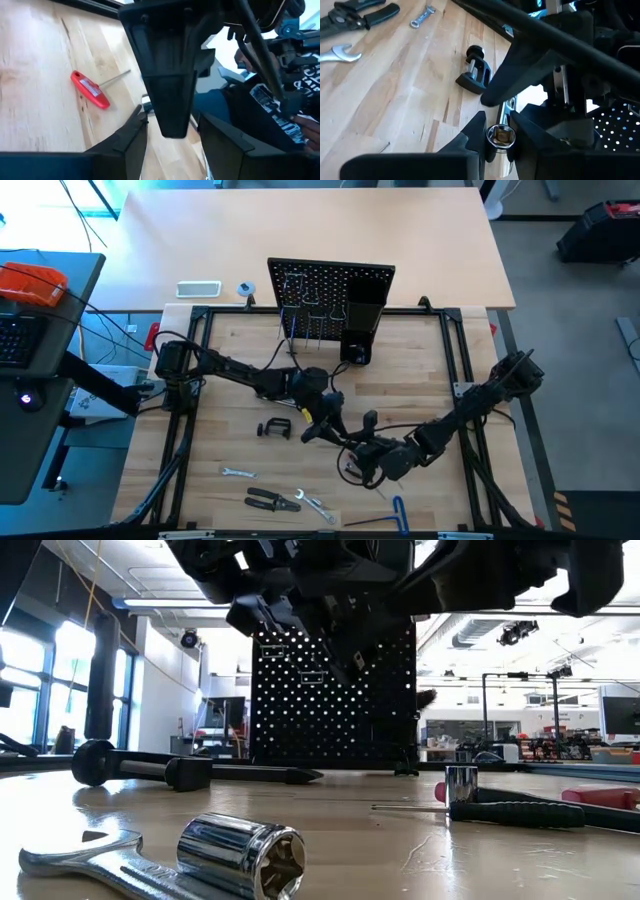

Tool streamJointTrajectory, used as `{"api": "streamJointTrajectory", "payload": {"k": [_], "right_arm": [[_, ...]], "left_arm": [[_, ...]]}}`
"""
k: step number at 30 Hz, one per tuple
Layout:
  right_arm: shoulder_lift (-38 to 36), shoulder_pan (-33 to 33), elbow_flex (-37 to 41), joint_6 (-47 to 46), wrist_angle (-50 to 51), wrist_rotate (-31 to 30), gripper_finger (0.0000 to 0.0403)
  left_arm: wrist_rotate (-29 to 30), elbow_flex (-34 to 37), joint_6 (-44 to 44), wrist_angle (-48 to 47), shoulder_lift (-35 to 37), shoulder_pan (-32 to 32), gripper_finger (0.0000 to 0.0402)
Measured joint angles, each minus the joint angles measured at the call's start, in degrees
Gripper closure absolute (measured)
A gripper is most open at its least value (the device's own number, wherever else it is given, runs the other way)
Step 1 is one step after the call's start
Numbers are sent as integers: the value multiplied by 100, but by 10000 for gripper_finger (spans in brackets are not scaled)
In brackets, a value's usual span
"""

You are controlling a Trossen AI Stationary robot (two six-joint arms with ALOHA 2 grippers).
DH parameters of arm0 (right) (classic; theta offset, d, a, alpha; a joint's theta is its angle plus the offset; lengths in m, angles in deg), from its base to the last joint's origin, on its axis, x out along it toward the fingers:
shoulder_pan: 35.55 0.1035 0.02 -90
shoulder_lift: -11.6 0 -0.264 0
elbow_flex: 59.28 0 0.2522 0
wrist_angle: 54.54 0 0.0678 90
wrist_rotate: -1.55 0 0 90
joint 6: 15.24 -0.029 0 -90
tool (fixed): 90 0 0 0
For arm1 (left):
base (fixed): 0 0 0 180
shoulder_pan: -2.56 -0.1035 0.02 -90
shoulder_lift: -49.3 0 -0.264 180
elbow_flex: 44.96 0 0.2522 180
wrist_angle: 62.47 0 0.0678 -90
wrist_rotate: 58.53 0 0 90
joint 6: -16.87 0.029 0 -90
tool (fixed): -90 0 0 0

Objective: Hang tools onto peg board
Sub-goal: Put the top left socket into the bottom peg board bin

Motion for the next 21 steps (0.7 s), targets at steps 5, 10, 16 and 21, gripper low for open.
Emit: {"api": "streamJointTrajectory", "payload": {"k": [5, 10, 16, 21], "right_arm": [[0, -3, 5, -59, 45, -83, 345], [0, -4, 6, -70, 86, -227, 338], [0, -6, 6, -235, 290, -274, 347], [0, -6, 6, -336, 418, -455, 339]], "left_arm": [[-30, 0, 20, -84, 11, 5, 232], [-14, 0, -12, -108, 11, 1, 232], [0, 0, 37, -495, 11, -84, 232], [52, 0, 131, -1037, 11, -202, 232]]}}
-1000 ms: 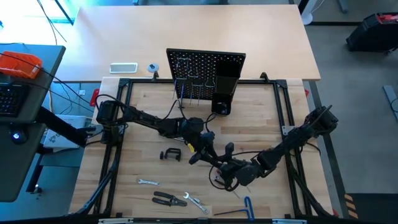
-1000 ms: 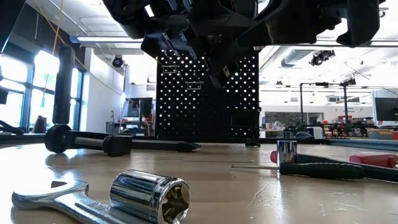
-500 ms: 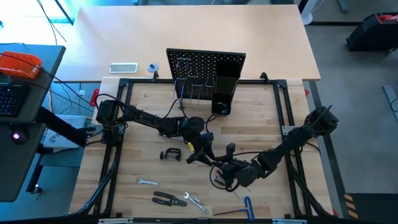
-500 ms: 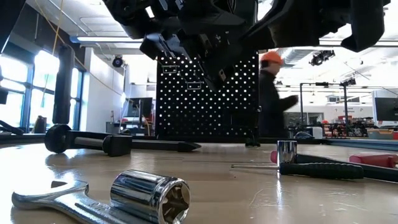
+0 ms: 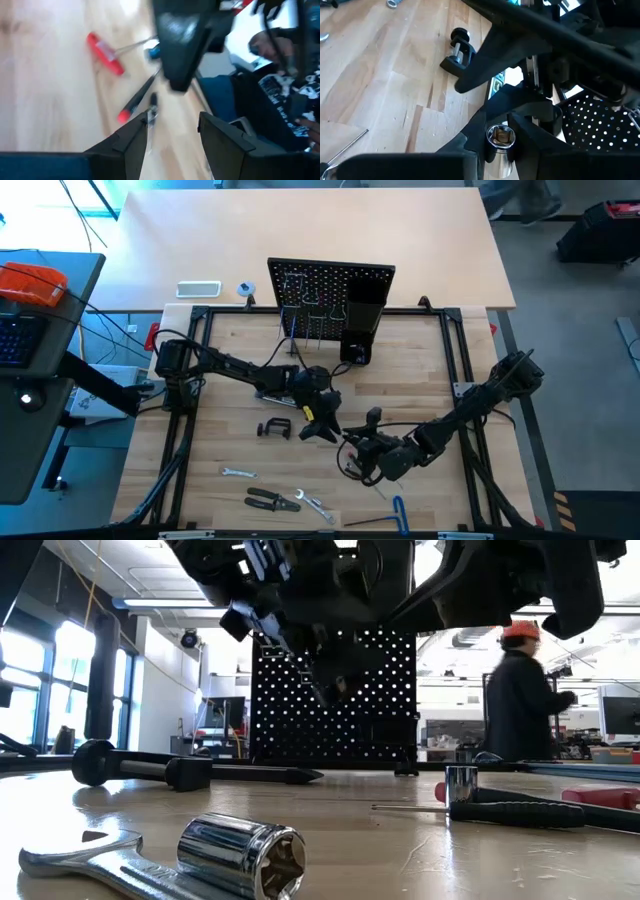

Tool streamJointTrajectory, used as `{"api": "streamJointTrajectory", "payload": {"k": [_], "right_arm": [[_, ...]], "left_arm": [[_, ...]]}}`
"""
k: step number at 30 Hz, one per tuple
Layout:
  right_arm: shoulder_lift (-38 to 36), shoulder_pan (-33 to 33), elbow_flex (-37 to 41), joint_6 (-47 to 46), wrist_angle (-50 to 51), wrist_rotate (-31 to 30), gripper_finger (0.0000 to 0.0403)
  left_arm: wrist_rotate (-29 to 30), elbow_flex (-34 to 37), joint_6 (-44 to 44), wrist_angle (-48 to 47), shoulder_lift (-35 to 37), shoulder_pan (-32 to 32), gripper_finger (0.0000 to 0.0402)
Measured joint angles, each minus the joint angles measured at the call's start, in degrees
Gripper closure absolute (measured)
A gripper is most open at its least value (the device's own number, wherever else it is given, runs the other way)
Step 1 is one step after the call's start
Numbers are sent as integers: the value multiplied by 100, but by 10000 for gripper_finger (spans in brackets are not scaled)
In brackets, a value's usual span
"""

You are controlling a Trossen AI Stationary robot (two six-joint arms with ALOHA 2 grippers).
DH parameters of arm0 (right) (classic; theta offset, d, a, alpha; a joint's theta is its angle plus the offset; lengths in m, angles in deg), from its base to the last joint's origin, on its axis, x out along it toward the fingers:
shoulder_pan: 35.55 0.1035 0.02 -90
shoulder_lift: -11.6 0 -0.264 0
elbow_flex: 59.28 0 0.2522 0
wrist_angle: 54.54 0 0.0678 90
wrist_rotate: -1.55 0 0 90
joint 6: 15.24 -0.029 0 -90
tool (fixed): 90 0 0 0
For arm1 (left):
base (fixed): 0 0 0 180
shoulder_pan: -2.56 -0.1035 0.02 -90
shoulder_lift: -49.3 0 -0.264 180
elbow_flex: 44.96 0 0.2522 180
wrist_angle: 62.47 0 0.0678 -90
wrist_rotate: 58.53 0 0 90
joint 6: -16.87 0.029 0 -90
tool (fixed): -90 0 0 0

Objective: Hang tools onto peg board
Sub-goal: Put the top left socket into the bottom peg board bin

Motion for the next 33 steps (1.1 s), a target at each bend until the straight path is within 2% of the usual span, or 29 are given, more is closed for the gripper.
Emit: {"api": "streamJointTrajectory", "payload": {"k": [5, 10, 16, 25, 33], "right_arm": [[0, -76, 0, -136, 251, -86, 342], [-2, -335, 0, -248, 448, -109, 342], [-4, -833, -2, -72, 466, -29, 339], [-11, -1913, -2, 294, 469, 3, 338], [-15, -3069, -11, 354, 461, 231, 337]], "left_arm": [[275, 0, 321, -1016, 87, -69, 232], [924, 0, 755, -2005, 423, -69, 232], [1725, 0, 1029, -2741, 1006, 30, 232], [3248, 0, 1031, -4009, 1856, 545, 232], [3894, 0, 842, -4200, 1982, 1237, 232]]}}
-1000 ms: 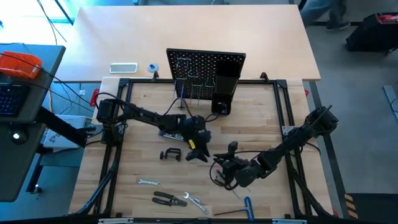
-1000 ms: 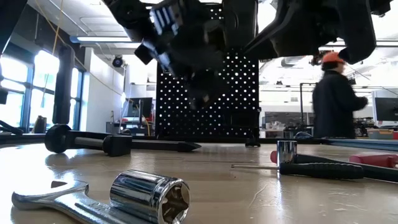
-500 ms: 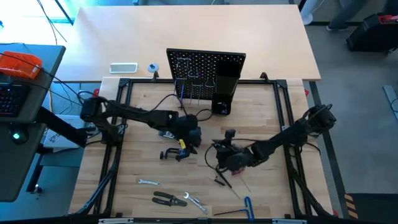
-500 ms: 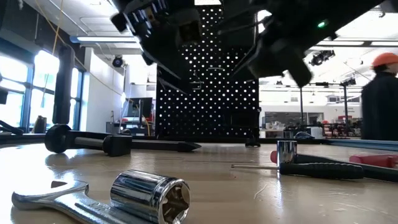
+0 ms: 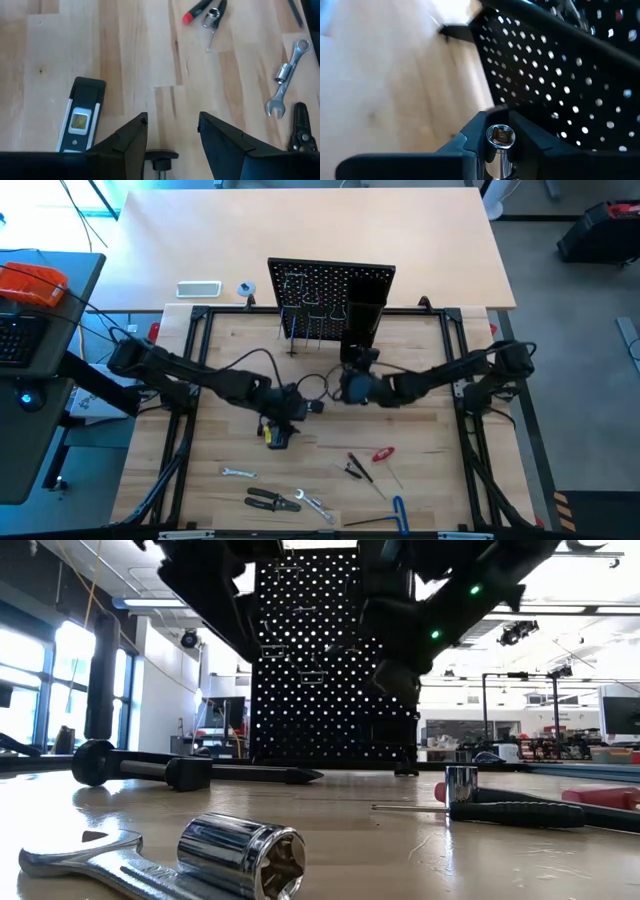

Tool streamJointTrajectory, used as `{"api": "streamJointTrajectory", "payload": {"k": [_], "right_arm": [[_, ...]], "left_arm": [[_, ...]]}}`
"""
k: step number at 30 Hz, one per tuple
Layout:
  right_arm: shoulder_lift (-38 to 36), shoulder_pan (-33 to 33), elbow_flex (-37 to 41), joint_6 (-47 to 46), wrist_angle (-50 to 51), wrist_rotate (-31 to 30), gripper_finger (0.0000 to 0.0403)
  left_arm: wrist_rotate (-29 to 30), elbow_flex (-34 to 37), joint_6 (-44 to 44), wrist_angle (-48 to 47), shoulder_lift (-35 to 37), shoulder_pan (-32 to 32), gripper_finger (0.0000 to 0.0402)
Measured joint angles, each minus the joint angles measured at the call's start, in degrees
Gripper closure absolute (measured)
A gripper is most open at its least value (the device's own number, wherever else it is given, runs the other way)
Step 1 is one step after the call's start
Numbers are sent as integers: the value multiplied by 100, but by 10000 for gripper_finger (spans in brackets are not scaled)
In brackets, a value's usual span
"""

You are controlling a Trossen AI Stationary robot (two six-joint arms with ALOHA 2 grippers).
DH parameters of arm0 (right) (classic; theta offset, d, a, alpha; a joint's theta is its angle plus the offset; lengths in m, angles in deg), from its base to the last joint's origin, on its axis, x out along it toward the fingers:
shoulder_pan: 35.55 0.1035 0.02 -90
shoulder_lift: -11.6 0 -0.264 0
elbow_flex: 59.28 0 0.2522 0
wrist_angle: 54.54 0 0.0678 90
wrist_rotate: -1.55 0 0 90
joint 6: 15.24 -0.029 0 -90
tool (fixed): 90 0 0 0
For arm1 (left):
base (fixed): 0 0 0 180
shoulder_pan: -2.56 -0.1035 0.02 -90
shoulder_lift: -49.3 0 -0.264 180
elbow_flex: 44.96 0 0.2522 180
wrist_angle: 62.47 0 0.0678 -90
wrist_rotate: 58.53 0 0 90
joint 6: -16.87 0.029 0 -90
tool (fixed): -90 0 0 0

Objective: Hang tools onto peg board
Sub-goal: Put the top left socket into the bottom peg board bin, then put the top socket into the bottom peg board bin

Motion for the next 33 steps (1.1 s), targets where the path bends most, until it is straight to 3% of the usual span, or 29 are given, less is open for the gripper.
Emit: {"api": "streamJointTrajectory", "payload": {"k": [11, 23, 33], "right_arm": [[-90, -991, 0, -199, -143, 543, 337], [-367, -1460, 0, -1060, 474, 1659, 331], [-387, -1441, 0, -1145, 455, 1642, 242]], "left_arm": [[644, 0, -113, 7, -2, 449, 232], [688, 0, -302, 181, -2, 479, 232], [677, 0, -442, 403, -7, 601, 232]]}}
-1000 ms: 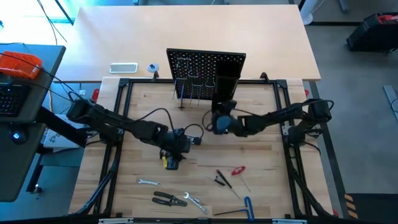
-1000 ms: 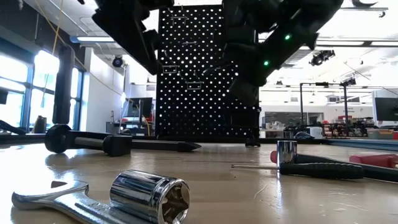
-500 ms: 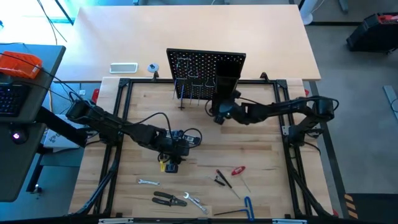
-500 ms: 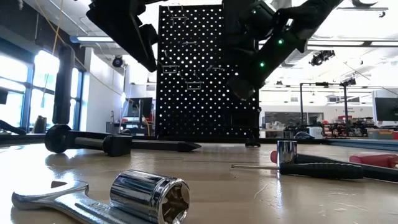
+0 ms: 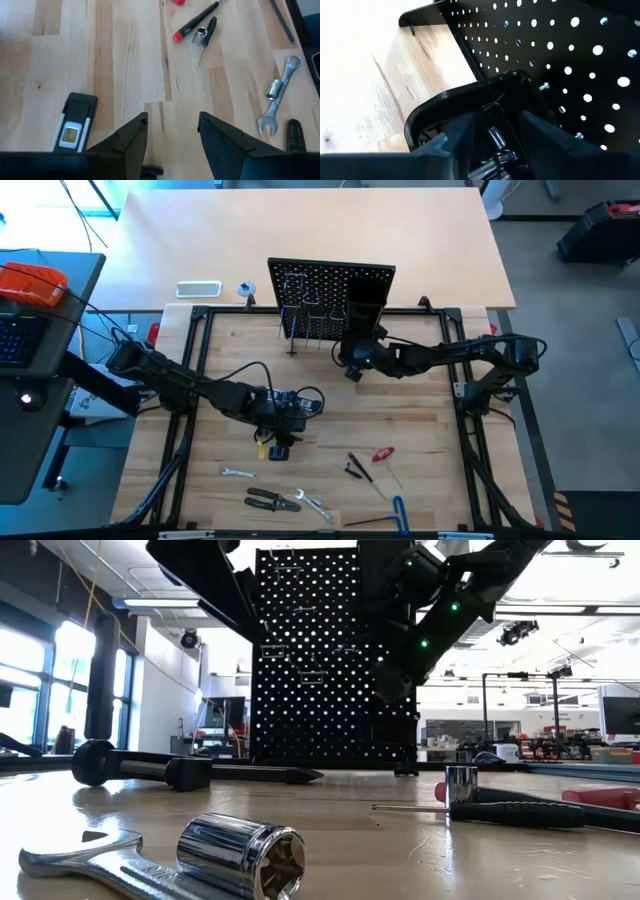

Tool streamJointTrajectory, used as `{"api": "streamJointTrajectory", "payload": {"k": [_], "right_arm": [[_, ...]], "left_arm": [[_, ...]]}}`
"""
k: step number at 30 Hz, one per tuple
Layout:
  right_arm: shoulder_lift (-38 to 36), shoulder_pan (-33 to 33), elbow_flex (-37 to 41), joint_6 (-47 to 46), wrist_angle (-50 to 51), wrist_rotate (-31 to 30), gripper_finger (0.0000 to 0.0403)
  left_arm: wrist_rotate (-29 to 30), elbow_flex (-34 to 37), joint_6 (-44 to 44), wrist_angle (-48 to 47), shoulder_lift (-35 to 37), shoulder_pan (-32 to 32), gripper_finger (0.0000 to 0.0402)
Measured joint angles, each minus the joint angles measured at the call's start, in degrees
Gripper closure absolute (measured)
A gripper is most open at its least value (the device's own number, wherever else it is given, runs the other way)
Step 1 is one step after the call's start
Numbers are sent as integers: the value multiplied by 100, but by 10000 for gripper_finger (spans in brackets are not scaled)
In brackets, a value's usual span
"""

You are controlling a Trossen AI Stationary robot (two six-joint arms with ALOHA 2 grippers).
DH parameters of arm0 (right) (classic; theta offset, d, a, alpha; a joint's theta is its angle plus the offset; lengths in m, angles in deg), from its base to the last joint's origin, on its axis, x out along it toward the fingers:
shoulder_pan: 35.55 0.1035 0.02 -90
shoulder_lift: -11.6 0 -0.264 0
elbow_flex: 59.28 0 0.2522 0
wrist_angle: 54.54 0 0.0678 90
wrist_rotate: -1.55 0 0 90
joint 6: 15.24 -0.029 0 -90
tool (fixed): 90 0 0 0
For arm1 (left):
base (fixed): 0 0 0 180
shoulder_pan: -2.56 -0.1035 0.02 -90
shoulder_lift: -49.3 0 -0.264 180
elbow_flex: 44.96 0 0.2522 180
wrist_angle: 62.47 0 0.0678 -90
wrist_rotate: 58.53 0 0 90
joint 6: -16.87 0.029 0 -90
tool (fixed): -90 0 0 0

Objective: Hang tools onto peg board
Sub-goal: Put the top socket into the bottom peg board bin

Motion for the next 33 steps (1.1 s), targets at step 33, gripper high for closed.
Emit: {"api": "streamJointTrajectory", "payload": {"k": [33], "right_arm": [[-1060, 2365, 0, -859, 914, 542, 210]], "left_arm": [[-48, 1751, 40, 3617, -48, 434, 232]]}}
